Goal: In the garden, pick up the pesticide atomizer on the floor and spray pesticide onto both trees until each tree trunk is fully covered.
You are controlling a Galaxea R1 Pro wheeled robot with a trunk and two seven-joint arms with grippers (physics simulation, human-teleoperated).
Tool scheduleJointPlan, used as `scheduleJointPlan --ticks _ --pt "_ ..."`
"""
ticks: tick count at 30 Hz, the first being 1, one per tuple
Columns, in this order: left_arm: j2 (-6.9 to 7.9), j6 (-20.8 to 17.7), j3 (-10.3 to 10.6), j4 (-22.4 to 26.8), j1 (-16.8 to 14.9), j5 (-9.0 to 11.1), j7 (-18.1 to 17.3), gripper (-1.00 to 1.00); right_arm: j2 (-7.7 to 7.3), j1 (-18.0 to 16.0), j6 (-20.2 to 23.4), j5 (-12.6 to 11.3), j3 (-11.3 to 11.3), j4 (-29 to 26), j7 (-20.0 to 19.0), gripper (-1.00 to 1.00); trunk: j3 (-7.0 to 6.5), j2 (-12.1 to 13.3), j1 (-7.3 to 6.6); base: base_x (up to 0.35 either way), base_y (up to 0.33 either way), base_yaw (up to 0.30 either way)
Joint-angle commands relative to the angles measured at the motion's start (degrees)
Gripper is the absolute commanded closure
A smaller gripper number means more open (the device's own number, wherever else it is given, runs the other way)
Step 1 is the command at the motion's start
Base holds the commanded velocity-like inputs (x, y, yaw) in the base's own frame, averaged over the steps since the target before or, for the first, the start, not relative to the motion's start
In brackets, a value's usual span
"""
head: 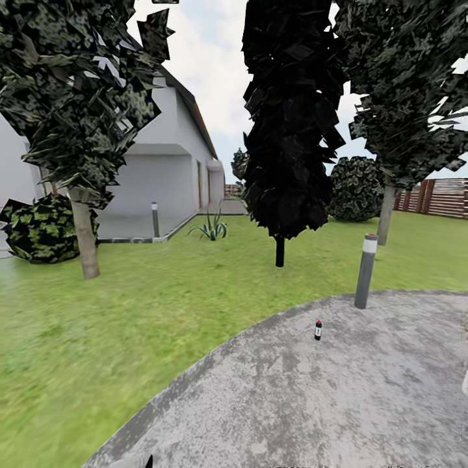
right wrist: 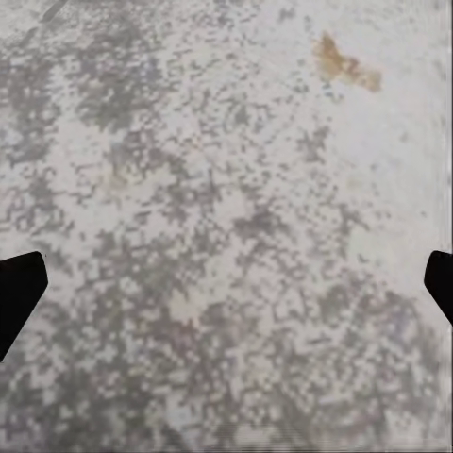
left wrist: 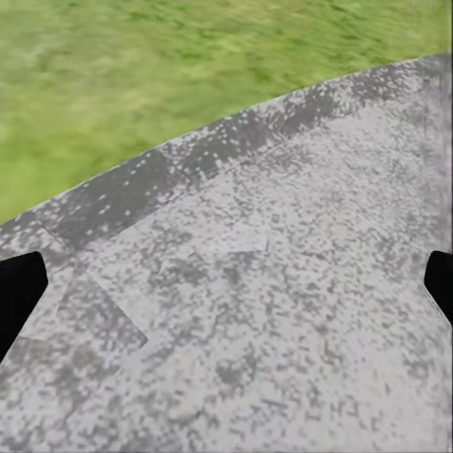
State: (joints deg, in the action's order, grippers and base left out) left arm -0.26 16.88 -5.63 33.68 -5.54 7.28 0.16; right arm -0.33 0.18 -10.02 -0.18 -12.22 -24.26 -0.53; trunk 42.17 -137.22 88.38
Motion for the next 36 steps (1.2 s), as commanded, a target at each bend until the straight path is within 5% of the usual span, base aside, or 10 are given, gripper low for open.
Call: scheduleJointPlan --ticks 1,12,36 --pt "0.00 0.0 0.0 0.0 0.0 0.0 0.0 -1.00 0.01 0.0 0.0 0.0 0.0 0.0 0.0 -1.00 0.00 0.0 0.00 0.000 0.000 -0.265" --pt "0.00 0.1 0.0 0.0 0.0 -0.1 0.0 -1.00 0.01 0.0 0.0 0.0 0.0 0.0 0.0 -1.00 0.00 0.0 0.00 0.040 0.000 -0.265" --pt "0.00 0.1 0.0 0.0 0.0 -0.2 0.0 -1.00 -0.02 0.0 0.0 0.0 0.0 0.0 0.0 -1.00 -0.22 0.0 0.00 0.322 0.001 -0.182"
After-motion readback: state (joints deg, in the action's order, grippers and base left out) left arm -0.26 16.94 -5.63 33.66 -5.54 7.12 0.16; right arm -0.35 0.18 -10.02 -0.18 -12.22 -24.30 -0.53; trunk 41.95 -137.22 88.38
